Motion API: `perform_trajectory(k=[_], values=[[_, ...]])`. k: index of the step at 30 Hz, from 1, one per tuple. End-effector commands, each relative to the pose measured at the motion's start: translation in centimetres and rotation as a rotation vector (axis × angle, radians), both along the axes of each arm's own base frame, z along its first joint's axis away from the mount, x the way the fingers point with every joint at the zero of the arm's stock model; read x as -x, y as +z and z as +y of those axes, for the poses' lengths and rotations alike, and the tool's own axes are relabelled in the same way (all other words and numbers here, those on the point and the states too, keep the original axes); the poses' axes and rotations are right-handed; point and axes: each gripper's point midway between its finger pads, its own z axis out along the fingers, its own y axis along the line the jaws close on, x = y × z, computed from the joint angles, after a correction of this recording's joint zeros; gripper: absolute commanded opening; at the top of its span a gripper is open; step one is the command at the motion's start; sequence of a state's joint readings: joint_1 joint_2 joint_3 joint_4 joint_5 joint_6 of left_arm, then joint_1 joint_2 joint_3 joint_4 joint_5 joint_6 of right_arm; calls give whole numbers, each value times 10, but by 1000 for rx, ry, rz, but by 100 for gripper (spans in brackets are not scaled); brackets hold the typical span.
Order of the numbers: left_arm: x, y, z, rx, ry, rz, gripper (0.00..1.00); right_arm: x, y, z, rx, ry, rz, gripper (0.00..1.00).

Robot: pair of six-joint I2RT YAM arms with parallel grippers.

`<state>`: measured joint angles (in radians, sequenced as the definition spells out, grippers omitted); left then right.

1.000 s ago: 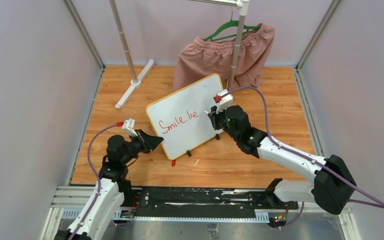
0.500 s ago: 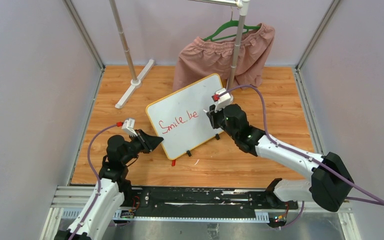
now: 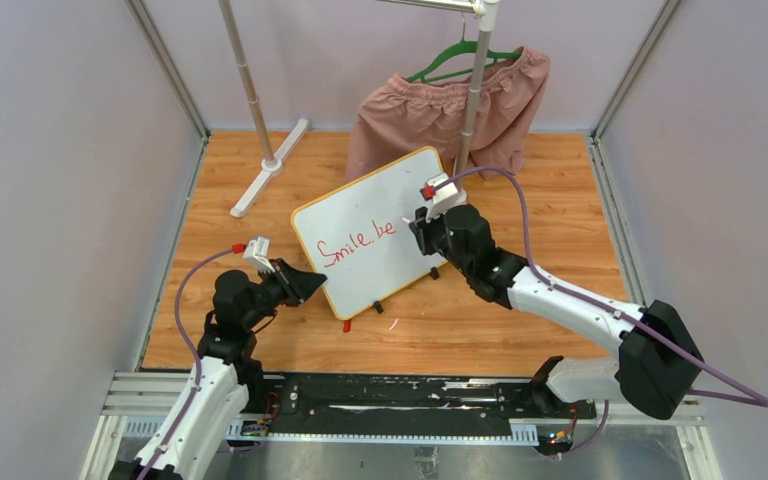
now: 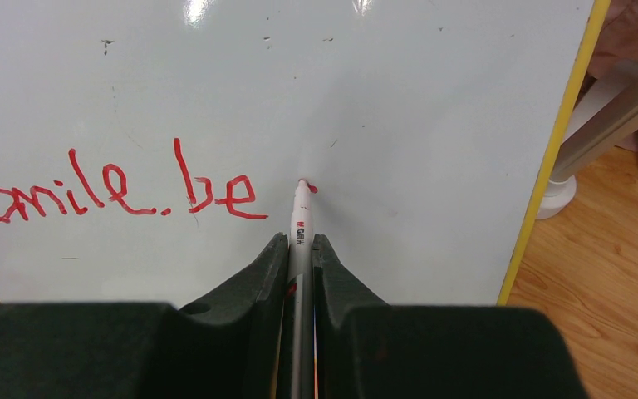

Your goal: Write a sentence on the whiteboard

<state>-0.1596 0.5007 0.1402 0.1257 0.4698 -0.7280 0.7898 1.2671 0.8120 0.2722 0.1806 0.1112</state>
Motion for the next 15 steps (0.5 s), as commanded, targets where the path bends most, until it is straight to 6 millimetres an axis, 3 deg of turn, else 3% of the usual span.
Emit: perform_trajectory(k=[1,15], values=[[-1,1,2,-13,14,6,0,-5,19,7,-41,23,-35,0],[-1,0,2,-14,13,3,0,4,3,10,-21,51,4,0]])
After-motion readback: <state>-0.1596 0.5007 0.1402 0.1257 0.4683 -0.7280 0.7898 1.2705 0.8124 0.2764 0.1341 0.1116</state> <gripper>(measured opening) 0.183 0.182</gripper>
